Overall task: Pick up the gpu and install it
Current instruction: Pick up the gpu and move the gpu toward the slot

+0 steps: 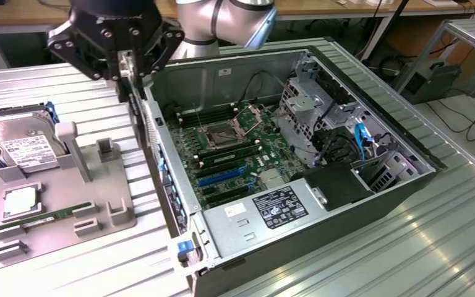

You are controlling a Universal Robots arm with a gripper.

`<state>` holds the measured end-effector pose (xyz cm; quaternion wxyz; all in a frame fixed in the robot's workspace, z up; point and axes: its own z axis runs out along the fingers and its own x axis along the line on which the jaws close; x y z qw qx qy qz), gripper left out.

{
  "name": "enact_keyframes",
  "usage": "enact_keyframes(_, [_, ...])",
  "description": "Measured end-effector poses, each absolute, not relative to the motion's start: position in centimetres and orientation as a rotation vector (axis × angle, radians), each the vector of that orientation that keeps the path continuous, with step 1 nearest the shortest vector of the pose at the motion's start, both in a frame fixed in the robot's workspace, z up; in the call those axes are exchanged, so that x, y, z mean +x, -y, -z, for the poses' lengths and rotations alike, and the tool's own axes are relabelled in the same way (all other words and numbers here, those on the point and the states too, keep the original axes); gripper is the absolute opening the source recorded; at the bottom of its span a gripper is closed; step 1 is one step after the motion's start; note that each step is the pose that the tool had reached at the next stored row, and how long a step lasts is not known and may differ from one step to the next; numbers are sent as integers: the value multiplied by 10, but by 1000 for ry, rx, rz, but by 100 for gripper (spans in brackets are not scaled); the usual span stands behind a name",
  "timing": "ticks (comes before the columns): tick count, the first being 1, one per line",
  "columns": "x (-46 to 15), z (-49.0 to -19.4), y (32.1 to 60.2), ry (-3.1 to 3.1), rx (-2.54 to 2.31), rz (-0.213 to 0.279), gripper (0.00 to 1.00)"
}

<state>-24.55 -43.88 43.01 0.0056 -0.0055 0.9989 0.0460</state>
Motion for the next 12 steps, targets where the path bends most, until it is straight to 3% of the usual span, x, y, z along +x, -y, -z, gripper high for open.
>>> enact_keyframes(12, [-189,-435,442,-3134,-17,-160,26])
